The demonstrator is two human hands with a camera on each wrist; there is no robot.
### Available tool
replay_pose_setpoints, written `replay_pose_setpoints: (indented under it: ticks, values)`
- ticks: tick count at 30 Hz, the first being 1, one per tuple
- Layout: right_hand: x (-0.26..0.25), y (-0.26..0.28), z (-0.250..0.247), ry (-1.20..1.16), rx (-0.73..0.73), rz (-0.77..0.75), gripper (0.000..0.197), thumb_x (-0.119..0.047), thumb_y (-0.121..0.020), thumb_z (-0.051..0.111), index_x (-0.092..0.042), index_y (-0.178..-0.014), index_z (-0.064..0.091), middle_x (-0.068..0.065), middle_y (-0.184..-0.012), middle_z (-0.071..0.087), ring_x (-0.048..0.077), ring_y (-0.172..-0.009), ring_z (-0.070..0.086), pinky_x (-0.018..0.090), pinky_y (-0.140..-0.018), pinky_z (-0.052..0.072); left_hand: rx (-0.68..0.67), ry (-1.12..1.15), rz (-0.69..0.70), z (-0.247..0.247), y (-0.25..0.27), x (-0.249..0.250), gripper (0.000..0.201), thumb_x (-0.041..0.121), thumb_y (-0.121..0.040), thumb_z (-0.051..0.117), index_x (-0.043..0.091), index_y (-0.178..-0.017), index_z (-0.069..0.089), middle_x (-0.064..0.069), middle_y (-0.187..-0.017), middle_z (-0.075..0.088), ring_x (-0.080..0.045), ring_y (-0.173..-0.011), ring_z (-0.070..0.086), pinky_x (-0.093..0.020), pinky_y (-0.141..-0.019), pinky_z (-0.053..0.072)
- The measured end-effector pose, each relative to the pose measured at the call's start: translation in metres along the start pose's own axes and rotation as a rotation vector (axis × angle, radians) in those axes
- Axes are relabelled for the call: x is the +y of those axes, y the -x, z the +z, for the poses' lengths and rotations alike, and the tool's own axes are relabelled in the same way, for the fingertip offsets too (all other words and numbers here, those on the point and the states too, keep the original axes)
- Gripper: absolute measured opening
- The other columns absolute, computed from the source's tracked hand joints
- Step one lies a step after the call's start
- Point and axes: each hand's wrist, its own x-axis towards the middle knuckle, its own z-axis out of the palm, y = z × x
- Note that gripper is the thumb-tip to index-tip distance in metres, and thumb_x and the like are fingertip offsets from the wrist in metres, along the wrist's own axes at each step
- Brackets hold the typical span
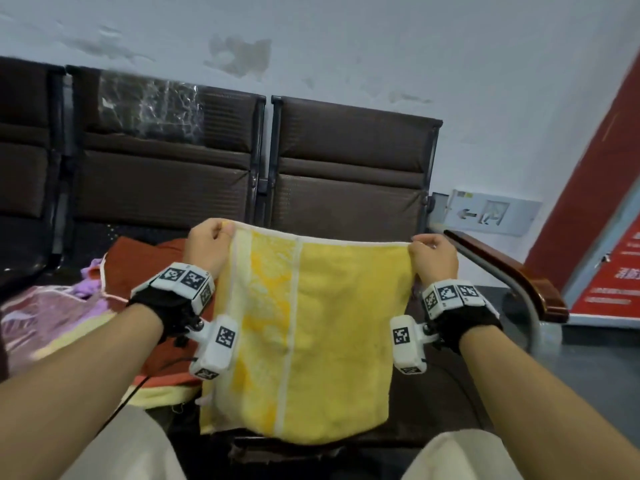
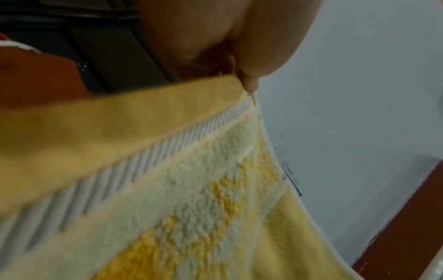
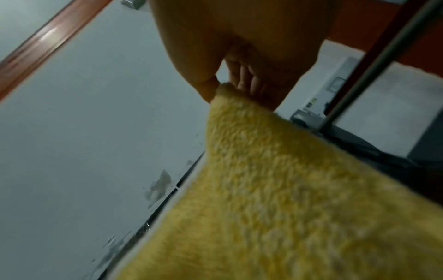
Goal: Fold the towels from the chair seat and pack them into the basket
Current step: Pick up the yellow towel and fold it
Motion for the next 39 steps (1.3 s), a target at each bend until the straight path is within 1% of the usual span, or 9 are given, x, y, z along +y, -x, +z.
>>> replay_pose_setpoints:
  ticks: [6, 11, 14, 18, 21, 25, 32, 36, 39]
  values:
    - [0.032, 0.009, 0.042, -0.297, -0.309, 0.148, 0.024, -0.004, -0.083, 0.056, -0.015, -0.068, 0.071, 0.003, -0.059, 0.058, 0.014, -0.05, 0.056, 0.023, -0.043, 0.046, -0.17, 0.054, -0.038, 0.041, 0.002, -0.023, 0.018, 0.024, -0.092, 0.055, 0.011, -0.095, 0.068, -0.005, -0.096, 0.069, -0.017, -0.089, 0.061, -0.028, -0.079, 0.046]
    - [0.043, 0.02, 0.064, -0.53, -0.672, 0.169, 0.011, -0.01, -0.086, 0.063, -0.004, -0.093, 0.069, 0.01, -0.08, 0.072, 0.02, -0.066, 0.068, 0.026, -0.055, 0.056, -0.206, 0.171, -0.085, 0.068, 0.01, -0.039, 0.015, 0.025, -0.091, 0.057, 0.016, -0.087, 0.068, 0.002, -0.08, 0.069, -0.01, -0.074, 0.062, -0.022, -0.066, 0.05]
    - [0.056, 0.028, 0.081, -0.385, -0.88, 0.091, 0.025, -0.007, -0.079, 0.07, -0.005, -0.102, 0.064, 0.014, -0.098, 0.073, 0.026, -0.089, 0.071, 0.034, -0.073, 0.059, -0.21, 0.124, -0.097, 0.075, 0.01, -0.055, 0.021, 0.032, -0.091, 0.057, 0.015, -0.089, 0.07, 0.003, -0.082, 0.069, -0.009, -0.077, 0.063, -0.023, -0.067, 0.049]
    - [0.061, 0.034, 0.1, 0.215, -0.79, -0.335, 0.005, -0.013, -0.084, 0.07, -0.016, -0.088, 0.07, 0.002, -0.08, 0.071, 0.011, -0.076, 0.068, 0.026, -0.073, 0.054, -0.305, 0.107, -0.141, 0.083, 0.008, -0.064, 0.024, 0.035, -0.092, 0.056, 0.016, -0.089, 0.069, 0.003, -0.079, 0.068, -0.013, -0.076, 0.063, -0.032, -0.069, 0.051]
    - [0.051, 0.04, 0.111, 0.219, -0.742, -0.555, 0.004, -0.022, -0.087, 0.065, -0.024, -0.084, 0.065, -0.005, -0.085, 0.063, 0.008, -0.08, 0.059, 0.022, -0.073, 0.046, -0.382, 0.119, -0.16, 0.088, 0.013, -0.065, 0.022, 0.03, -0.093, 0.055, 0.016, -0.089, 0.07, 0.002, -0.075, 0.065, -0.016, -0.074, 0.06, -0.035, -0.072, 0.049]
    - [0.043, 0.046, 0.125, 0.022, -0.74, -0.475, 0.014, -0.024, -0.093, 0.056, -0.029, -0.081, 0.053, -0.012, -0.075, 0.057, 0.001, -0.07, 0.054, 0.025, -0.067, 0.045, -0.471, 0.203, -0.27, 0.095, 0.02, -0.059, 0.017, 0.022, -0.091, 0.056, 0.016, -0.082, 0.07, 0.003, -0.069, 0.057, -0.02, -0.076, 0.054, -0.035, -0.073, 0.043]
    - [0.049, 0.056, 0.133, -0.107, -0.751, -0.412, 0.008, -0.015, -0.082, 0.072, -0.011, -0.077, 0.066, 0.004, -0.078, 0.068, 0.023, -0.079, 0.064, 0.043, -0.074, 0.052, -0.671, 0.408, -0.451, 0.088, 0.033, -0.051, 0.018, 0.013, -0.092, 0.056, 0.002, -0.094, 0.069, -0.012, -0.081, 0.064, -0.015, -0.065, 0.062, -0.027, -0.052, 0.053]
    - [0.052, 0.059, 0.134, -0.086, -0.727, -0.355, 0.009, -0.019, -0.08, 0.074, -0.013, -0.078, 0.068, 0.003, -0.078, 0.069, 0.02, -0.077, 0.064, 0.042, -0.076, 0.053, -0.755, 0.446, -0.453, 0.081, 0.035, -0.047, 0.017, 0.01, -0.092, 0.055, 0.008, -0.09, 0.072, -0.009, -0.079, 0.067, -0.015, -0.066, 0.064, -0.025, -0.053, 0.054]
    - [0.053, 0.061, 0.134, -0.052, -0.708, -0.333, 0.011, -0.024, -0.079, 0.076, -0.016, -0.078, 0.068, 0.001, -0.077, 0.068, 0.014, -0.075, 0.063, 0.038, -0.073, 0.053, -0.786, 0.427, -0.435, 0.079, 0.038, -0.046, 0.02, 0.01, -0.093, 0.053, -0.001, -0.101, 0.068, -0.014, -0.084, 0.065, -0.019, -0.07, 0.063, -0.026, -0.057, 0.056]
